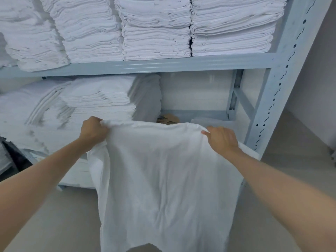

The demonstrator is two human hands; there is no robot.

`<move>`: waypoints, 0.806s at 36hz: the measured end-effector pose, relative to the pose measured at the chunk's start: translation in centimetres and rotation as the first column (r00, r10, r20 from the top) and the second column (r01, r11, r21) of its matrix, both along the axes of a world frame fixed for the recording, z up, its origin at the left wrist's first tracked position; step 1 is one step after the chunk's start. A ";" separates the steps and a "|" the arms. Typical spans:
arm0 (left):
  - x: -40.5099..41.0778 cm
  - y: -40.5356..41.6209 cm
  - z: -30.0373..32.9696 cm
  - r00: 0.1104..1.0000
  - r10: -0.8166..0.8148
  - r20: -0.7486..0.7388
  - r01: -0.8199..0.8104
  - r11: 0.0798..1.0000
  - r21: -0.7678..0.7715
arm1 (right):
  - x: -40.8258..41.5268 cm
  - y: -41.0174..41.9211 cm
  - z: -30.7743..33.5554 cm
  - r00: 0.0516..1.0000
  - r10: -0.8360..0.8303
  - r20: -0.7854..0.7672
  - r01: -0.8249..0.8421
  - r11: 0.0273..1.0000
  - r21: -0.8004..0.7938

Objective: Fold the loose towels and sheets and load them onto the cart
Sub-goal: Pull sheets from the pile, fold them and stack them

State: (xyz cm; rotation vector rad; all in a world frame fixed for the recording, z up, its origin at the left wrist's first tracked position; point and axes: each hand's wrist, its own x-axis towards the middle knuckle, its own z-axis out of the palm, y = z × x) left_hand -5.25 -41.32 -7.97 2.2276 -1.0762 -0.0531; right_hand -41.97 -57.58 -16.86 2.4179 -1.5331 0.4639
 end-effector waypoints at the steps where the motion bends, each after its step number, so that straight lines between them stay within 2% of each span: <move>1: -0.7 -0.1 -0.5 1.000 -0.002 0.009 0.002 0.999 0.033 | -0.3 0.0 0.2 1.000 -0.006 -0.001 0.006 1.000 0.002; 4: -2.5 -0.4 -1.4 1.000 -0.010 0.009 0.009 0.997 0.081 | -0.7 -0.4 0.5 0.994 -0.063 0.085 0.059 0.997 0.054; 8: -4.7 -0.9 -1.8 0.993 -0.015 -0.116 0.019 0.999 0.033 | -3.4 -1.2 1.0 0.960 -0.160 0.228 0.115 0.973 0.199; 11: -5.3 -1.4 -1.5 0.986 0.002 -0.165 -0.003 1.000 -0.004 | -6.6 -1.3 1.9 0.970 -0.201 0.136 0.186 0.976 0.116; 13: -5.6 -2.1 -1.5 0.989 -0.006 -0.144 0.004 1.000 -0.012 | -8.4 -1.3 2.0 0.973 -0.228 0.042 0.225 0.973 0.056; 15: -6.5 -3.1 -1.3 0.994 -0.042 -0.103 0.040 0.999 -0.023 | -9.7 -1.4 1.6 0.966 -0.257 0.021 0.255 0.964 0.081; 21: -8.8 -5.2 -0.6 0.994 -0.105 -0.001 0.105 0.994 0.043 | -11.7 -2.1 -0.5 0.921 -0.315 0.229 0.249 0.929 0.274; 24: -9.4 -5.4 -1.1 0.992 -0.122 0.021 0.119 0.987 0.107 | -12.7 -2.4 -0.6 0.901 -0.345 0.261 0.269 0.919 0.287; 29: -10.9 -5.3 -2.1 0.963 -0.265 0.043 0.247 0.937 0.247 | -14.5 -2.6 -0.8 0.848 -0.425 0.316 0.326 0.889 0.320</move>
